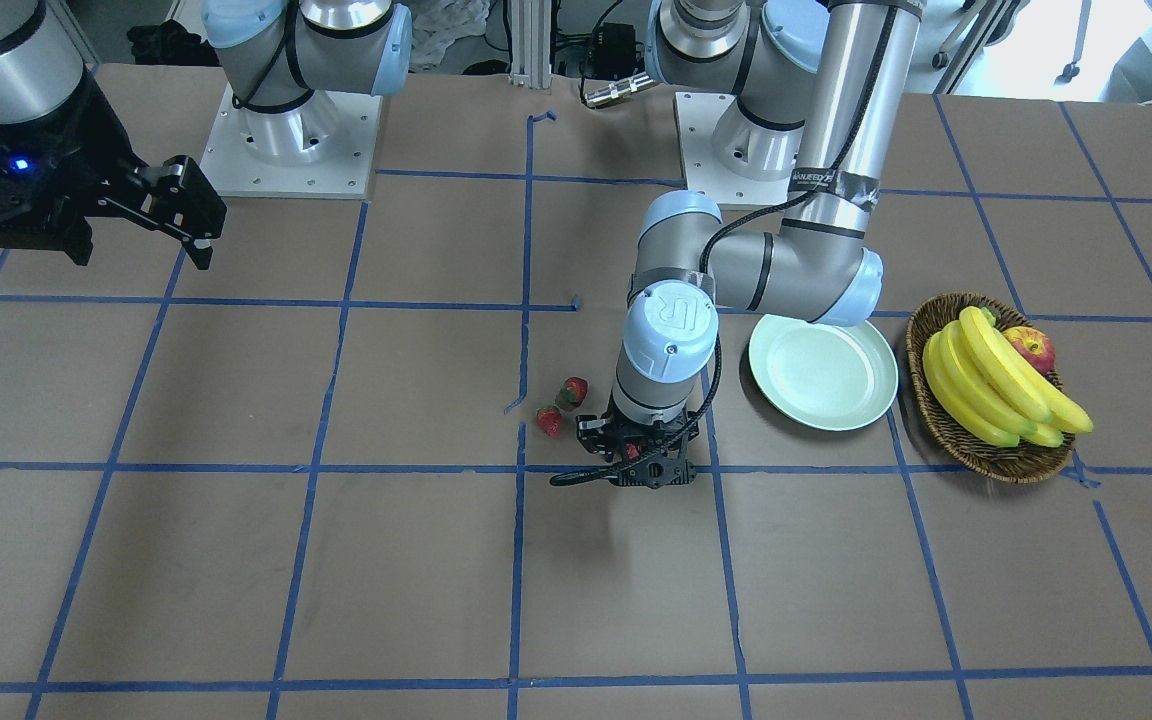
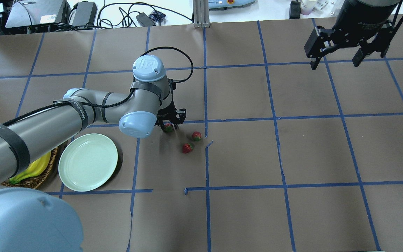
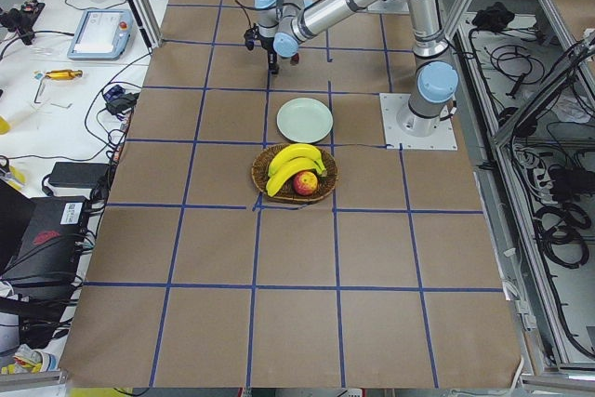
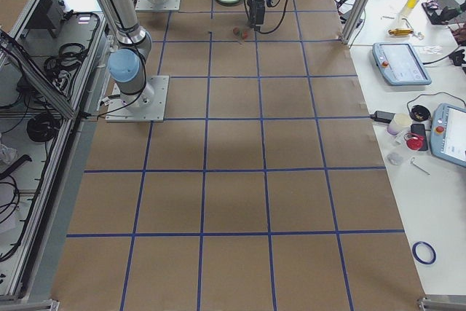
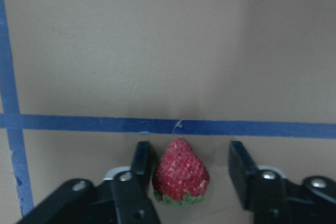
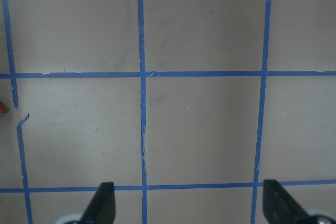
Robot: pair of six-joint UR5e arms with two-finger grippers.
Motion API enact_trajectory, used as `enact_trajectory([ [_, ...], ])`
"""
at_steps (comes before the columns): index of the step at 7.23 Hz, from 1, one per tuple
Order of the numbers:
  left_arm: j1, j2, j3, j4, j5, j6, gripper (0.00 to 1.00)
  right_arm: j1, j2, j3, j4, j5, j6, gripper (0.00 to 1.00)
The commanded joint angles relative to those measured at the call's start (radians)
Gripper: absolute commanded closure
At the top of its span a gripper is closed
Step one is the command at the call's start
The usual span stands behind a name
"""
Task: Collect all strawberries into plate
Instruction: 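Carry the strawberry over the green plate and open the left gripper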
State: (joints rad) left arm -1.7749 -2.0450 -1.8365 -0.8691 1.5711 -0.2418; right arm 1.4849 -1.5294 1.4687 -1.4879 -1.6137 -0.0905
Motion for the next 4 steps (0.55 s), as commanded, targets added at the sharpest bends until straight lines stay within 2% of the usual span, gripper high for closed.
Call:
enact_trajectory([
  [1, 0.000, 0.029, 0.011, -0.043, 0.003, 0.031, 0.79, 0.000, 0.000, -0.001, 0.000, -0.002, 0.002, 0.00],
  [3, 0.035, 0.104, 0.032, -0.221, 0.065, 0.143, 0.83, 0.000, 0.002, -0.002, -0.002, -0.003, 0.002, 0.00],
  [4, 0.092, 0.162, 0.017, -0.361, 0.125, 0.224, 0.83, 0.000, 0.002, -0.002, -0.002, -0.003, 0.002, 0.00],
])
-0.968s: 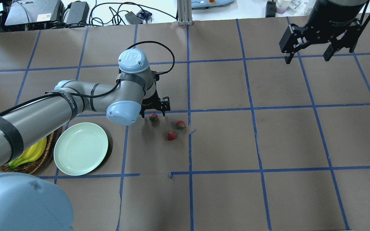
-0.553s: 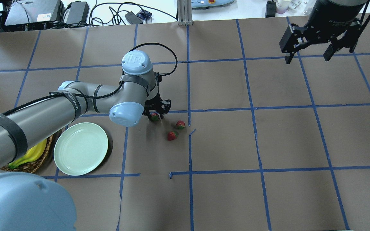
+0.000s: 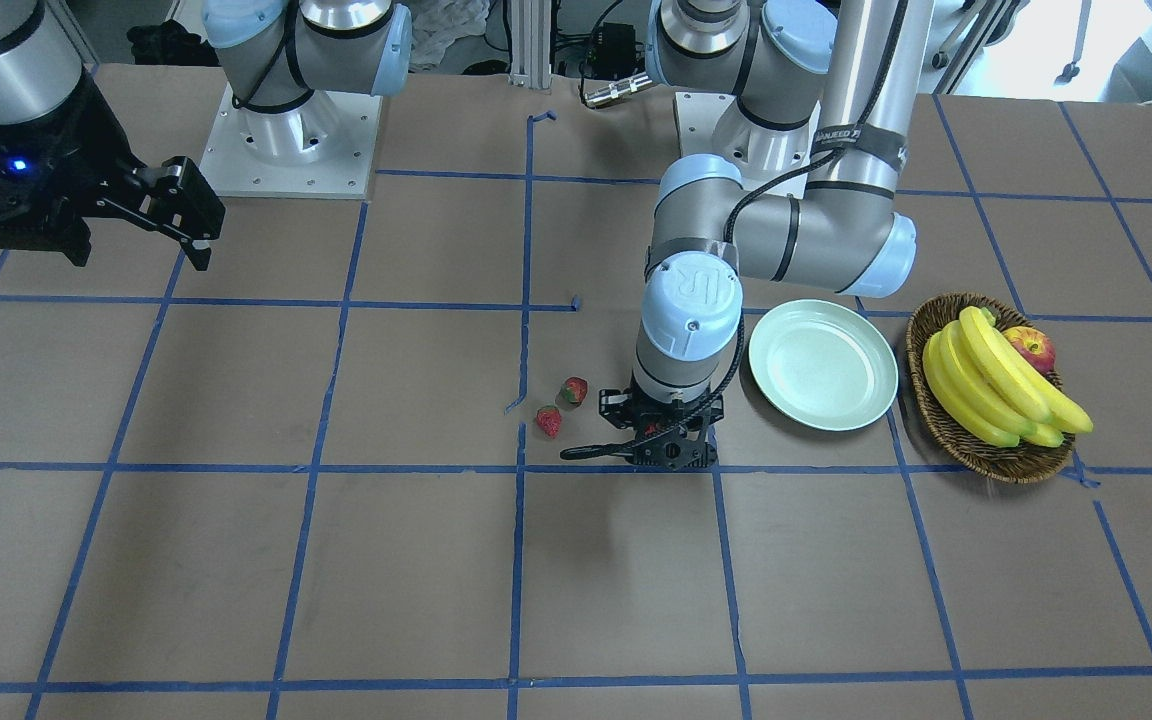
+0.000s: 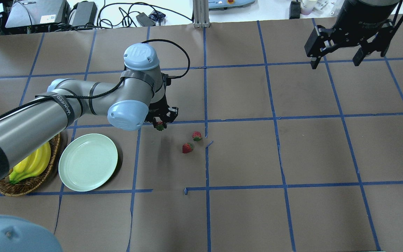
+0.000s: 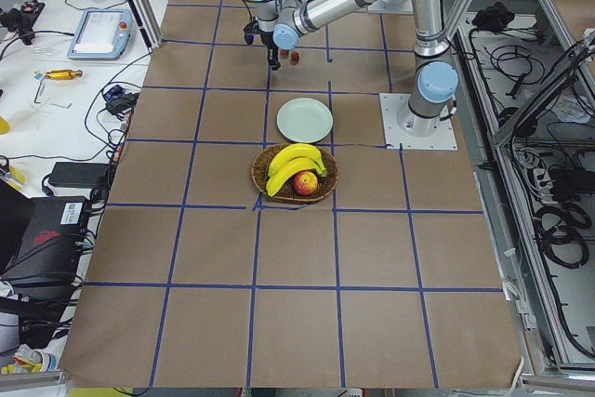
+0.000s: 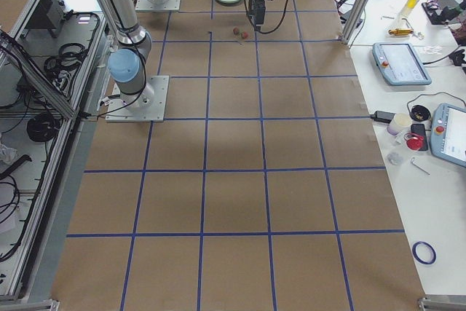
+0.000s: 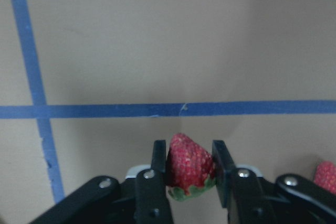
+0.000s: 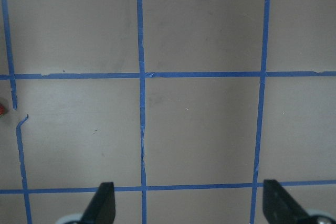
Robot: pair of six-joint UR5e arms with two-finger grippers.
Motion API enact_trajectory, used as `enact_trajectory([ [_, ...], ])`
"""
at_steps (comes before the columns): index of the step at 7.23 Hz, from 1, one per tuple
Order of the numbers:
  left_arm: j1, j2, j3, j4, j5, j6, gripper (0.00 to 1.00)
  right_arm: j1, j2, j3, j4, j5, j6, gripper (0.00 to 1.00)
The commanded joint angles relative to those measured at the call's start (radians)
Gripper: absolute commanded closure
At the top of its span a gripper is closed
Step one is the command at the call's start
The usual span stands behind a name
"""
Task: Collect all strawberries into plate
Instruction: 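Carry the strawberry over the green plate and open the left gripper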
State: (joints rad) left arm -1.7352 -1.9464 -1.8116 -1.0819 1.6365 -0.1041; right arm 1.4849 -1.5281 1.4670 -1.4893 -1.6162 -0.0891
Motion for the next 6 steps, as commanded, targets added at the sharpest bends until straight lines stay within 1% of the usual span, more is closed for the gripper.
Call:
enact_trajectory([
  [1, 0.118, 0.108, -0.047, -0.206, 0.066, 0.163, 0.84, 0.002, 0.000, -0.001, 0.000, -0.001, 0.000, 0.00],
  [2, 0.193, 0.144, -0.127, -0.207, 0.072, 0.267, 0.83, 0.002, 0.000, 0.001, 0.000, -0.001, 0.000, 0.00],
  [3, 0.273, 0.171, -0.183, -0.190, 0.119, 0.346, 0.83, 0.002, 0.000, 0.001, 0.001, -0.001, 0.000, 0.00],
  [5, 0.415, 0.173, -0.216, -0.178, 0.125, 0.473, 0.68, 0.002, 0.000, 0.001, 0.001, 0.001, 0.002, 0.00],
  [6, 0.410, 0.172, -0.218, -0.176, 0.109, 0.462, 0.15, 0.002, -0.001, 0.001, 0.001, 0.004, 0.002, 0.00],
])
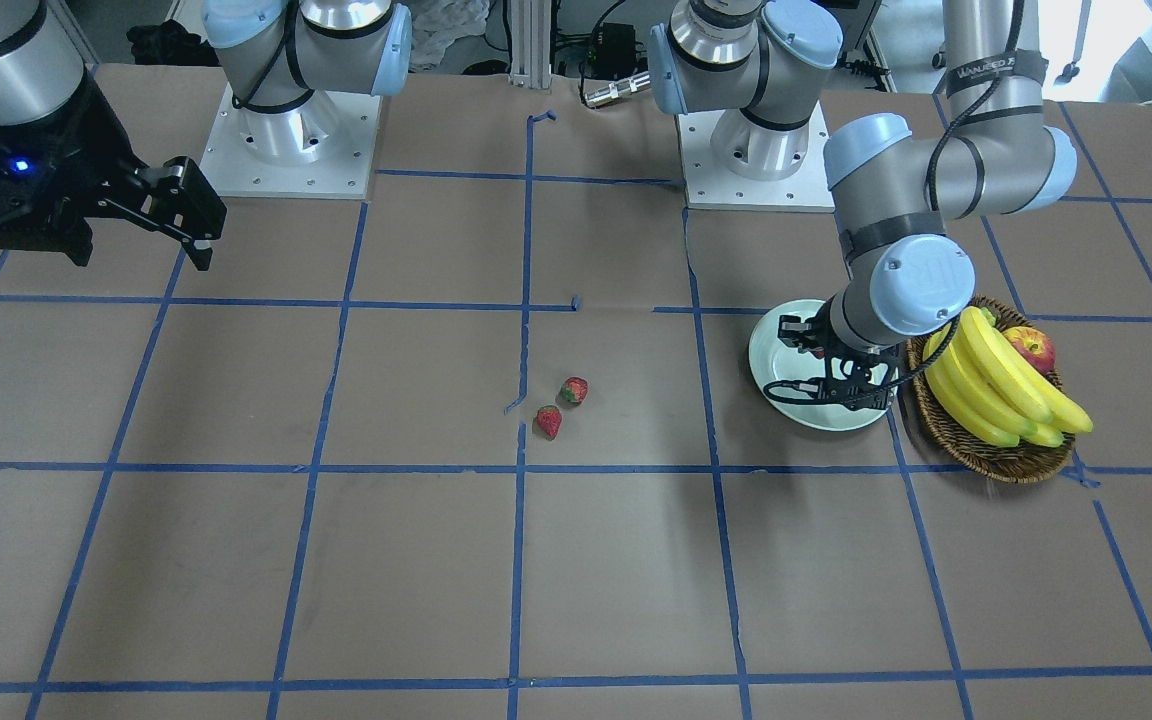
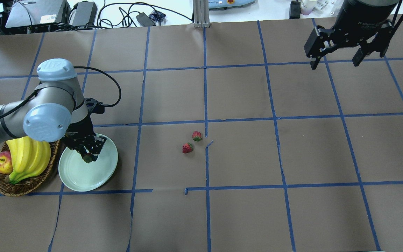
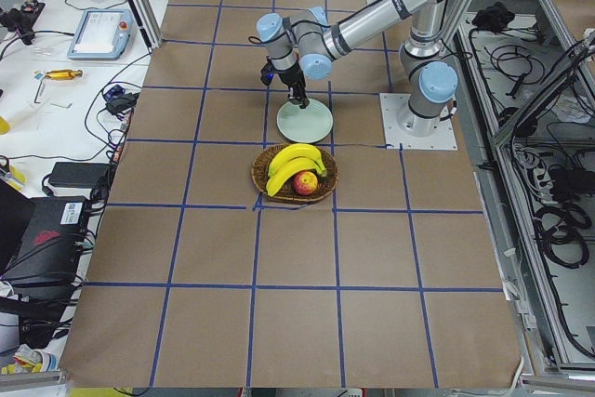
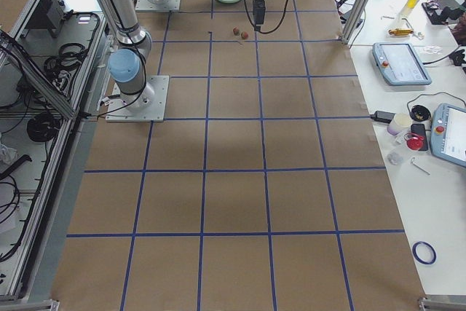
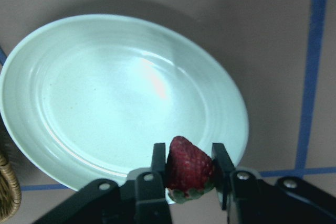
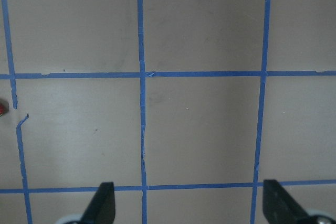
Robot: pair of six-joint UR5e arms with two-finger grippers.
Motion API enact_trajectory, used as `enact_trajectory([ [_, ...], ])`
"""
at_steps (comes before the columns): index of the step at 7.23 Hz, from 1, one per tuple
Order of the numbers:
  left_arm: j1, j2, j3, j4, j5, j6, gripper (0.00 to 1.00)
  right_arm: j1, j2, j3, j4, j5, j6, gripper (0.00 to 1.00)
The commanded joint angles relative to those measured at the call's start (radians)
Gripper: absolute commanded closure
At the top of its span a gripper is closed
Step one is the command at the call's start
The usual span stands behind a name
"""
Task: Collect all strawberries into plate
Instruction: 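Carry the strawberry over the green plate and open the left gripper, then move the left gripper to the next strawberry and grasp it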
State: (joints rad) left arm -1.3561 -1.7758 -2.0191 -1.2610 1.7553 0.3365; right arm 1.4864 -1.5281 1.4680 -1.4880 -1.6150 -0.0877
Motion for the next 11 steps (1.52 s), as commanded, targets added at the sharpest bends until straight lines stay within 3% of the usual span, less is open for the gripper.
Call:
enact_trajectory([
  [1, -0.027, 0.009, 0.000, 0.011, -0.026, -0.025, 0.06, 0.000, 0.002, -0.001, -0.001, 0.000, 0.000, 0.00],
  [3, -0.204, 0.022, 0.077, 0.026, -0.069, -0.274, 0.00, 0.000, 0.003, -0.002, -0.001, 0.000, -0.001, 0.00],
  [4, -0.303, 0.000, 0.118, 0.025, -0.151, -0.465, 0.00, 0.000, 0.003, -0.003, -0.003, -0.002, 0.000, 0.00],
  [6, -0.429, -0.039, 0.119, 0.136, -0.222, -0.666, 0.02, 0.000, 0.003, -0.003, -0.001, 0.000, 0.000, 0.00],
  [7, -0.477, -0.065, 0.119, 0.200, -0.276, -0.719, 0.03, 0.000, 0.002, -0.003, 0.000, 0.000, 0.000, 0.00],
  [11, -0.540, -0.163, 0.102, 0.274, -0.264, -0.766, 0.11, 0.000, 0.003, -0.002, 0.000, -0.002, 0.000, 0.00],
])
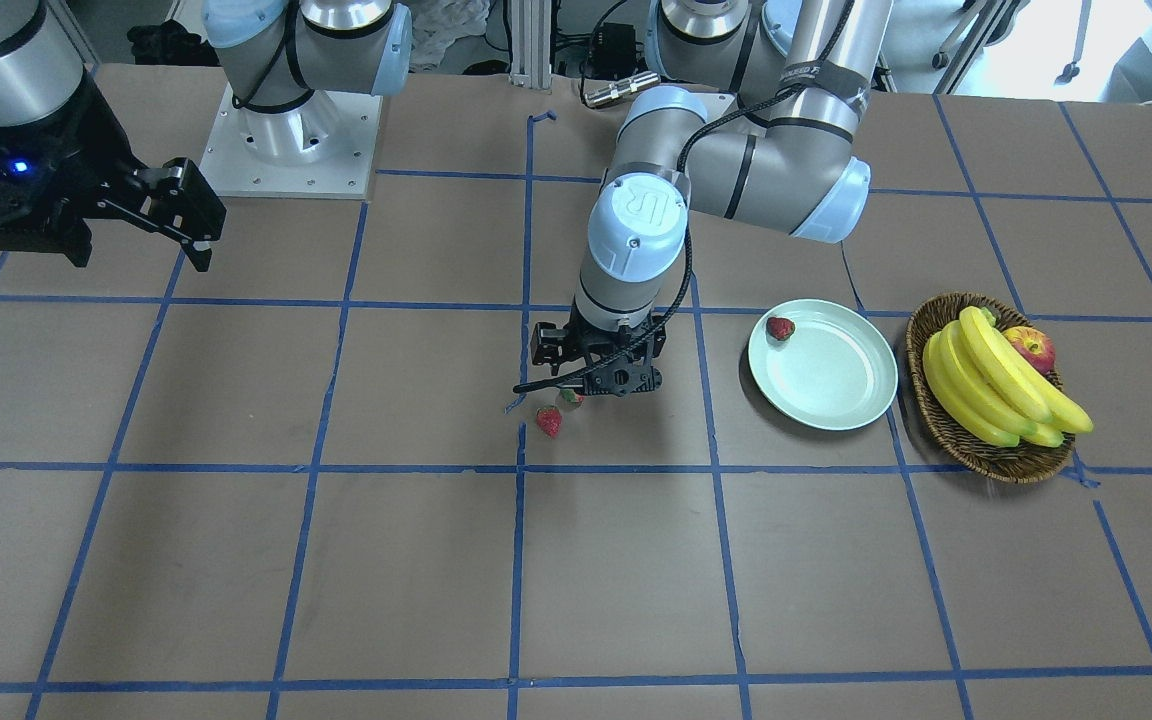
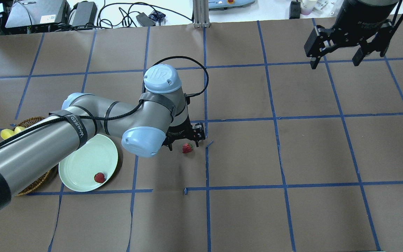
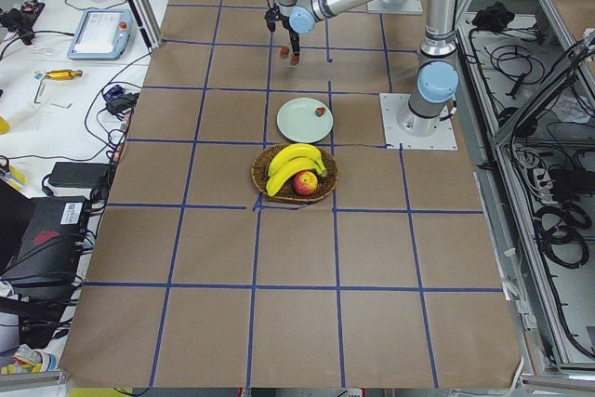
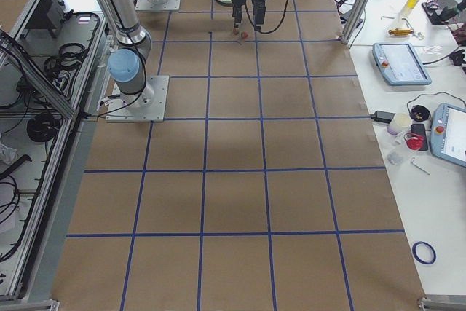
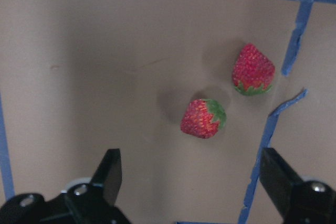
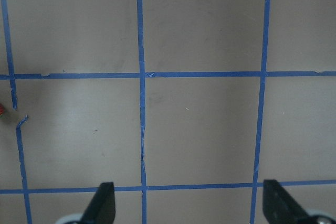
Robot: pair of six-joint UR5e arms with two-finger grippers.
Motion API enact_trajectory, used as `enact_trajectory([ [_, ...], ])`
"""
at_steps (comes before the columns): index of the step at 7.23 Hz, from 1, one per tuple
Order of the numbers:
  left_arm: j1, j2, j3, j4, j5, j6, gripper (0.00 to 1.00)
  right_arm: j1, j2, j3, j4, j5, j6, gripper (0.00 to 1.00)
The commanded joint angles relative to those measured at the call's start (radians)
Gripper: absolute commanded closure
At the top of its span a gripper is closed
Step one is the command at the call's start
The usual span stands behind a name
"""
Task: Collect all strawberries into plate
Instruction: 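Move the left gripper to the next strawberry and grasp it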
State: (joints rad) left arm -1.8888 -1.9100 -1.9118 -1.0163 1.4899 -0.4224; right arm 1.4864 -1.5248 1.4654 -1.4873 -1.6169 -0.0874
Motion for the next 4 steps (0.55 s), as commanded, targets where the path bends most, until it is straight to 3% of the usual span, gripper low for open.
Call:
enact_trajectory([
  [1, -0.007, -0.046, -0.004, 0.051, 0.001, 0.004, 0.14, 0.000, 0.000, 0.001, -0.001, 0.000, 0.000, 0.00],
  [3, -0.007, -0.082, -0.001, 0.119, 0.000, 0.022, 0.24, 0.000, 0.000, 0.000, 0.004, -0.001, 0.000, 0.00],
  [4, -0.007, -0.086, -0.001, 0.119, -0.002, 0.022, 0.37, 0.000, 0.000, 0.000, 0.002, -0.001, 0.000, 0.00],
])
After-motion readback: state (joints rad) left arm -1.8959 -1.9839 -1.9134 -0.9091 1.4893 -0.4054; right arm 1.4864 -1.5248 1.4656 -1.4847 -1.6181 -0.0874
